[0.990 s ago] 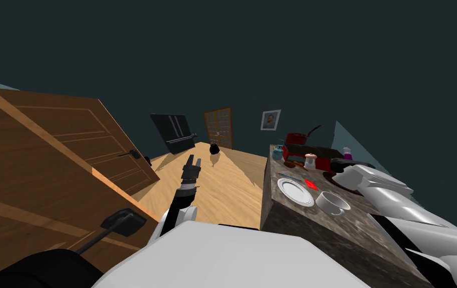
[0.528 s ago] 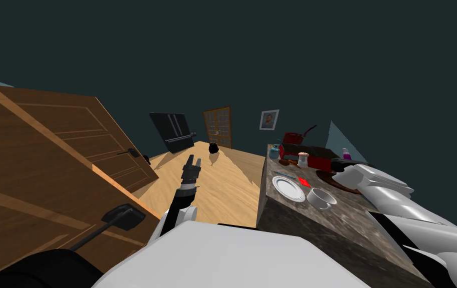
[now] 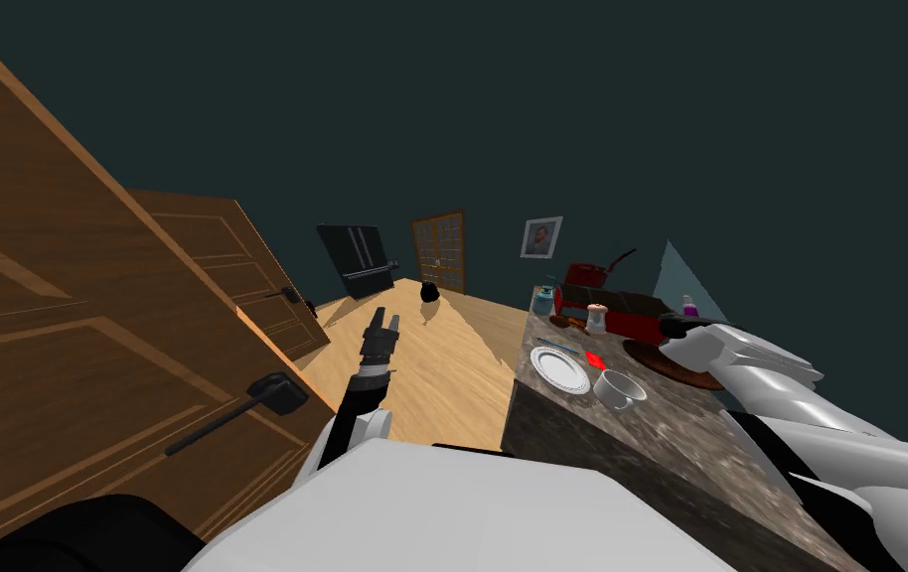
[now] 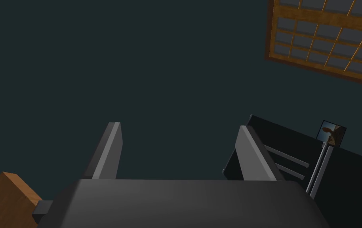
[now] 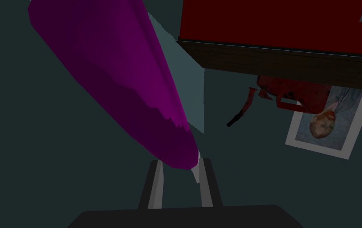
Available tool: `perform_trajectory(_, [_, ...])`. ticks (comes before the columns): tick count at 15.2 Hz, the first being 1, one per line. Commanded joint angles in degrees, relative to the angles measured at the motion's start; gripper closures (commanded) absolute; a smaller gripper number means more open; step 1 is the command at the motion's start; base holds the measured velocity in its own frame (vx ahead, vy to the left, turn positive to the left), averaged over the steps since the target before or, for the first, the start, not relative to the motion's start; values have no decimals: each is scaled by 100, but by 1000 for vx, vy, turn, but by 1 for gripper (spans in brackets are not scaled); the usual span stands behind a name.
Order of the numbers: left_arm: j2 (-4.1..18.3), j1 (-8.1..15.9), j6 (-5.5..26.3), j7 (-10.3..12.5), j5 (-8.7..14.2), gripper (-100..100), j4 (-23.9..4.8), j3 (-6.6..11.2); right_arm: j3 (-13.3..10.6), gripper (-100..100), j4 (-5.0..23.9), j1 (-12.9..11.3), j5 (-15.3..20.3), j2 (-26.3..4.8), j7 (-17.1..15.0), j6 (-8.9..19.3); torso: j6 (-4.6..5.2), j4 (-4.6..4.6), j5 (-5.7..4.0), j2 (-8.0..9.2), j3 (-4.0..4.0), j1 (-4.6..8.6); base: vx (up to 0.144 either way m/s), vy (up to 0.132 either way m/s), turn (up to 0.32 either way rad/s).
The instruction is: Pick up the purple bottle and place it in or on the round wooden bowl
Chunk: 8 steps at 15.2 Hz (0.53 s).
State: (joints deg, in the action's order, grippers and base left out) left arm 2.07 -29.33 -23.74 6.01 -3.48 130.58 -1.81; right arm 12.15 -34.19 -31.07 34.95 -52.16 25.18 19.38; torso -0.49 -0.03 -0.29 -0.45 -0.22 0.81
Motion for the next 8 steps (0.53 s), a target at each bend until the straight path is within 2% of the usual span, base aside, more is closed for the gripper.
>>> perform_trajectory(1, [0, 0, 0, 0, 0, 0, 0, 0, 0, -100, 0, 0, 0, 0, 0, 0, 0, 0, 0, 0, 0, 0, -21, -36, 10])
perform_trajectory(5, [-1, -1, 0, 0, 0, 0, 0, -1, 0, -100, 0, 2, 0, -2, 1, -1, -2, -6, 11, -25, -15, -45, -5, -8, 1])
perform_trajectory(6, [-1, -1, 0, 0, 0, 0, 0, -1, -21, -100, 105, -179, -120, -113, 154, 99, -2, -7, 12, -27, -16, -48, -60, -5, 122])
perform_trajectory(8, [-1, 1, 0, 0, 0, 0, 0, -1, -43, -100, 209, -360, -240, -223, 307, 199, -8, -1, 15, -2, -2, -48, -135, -21, 193])
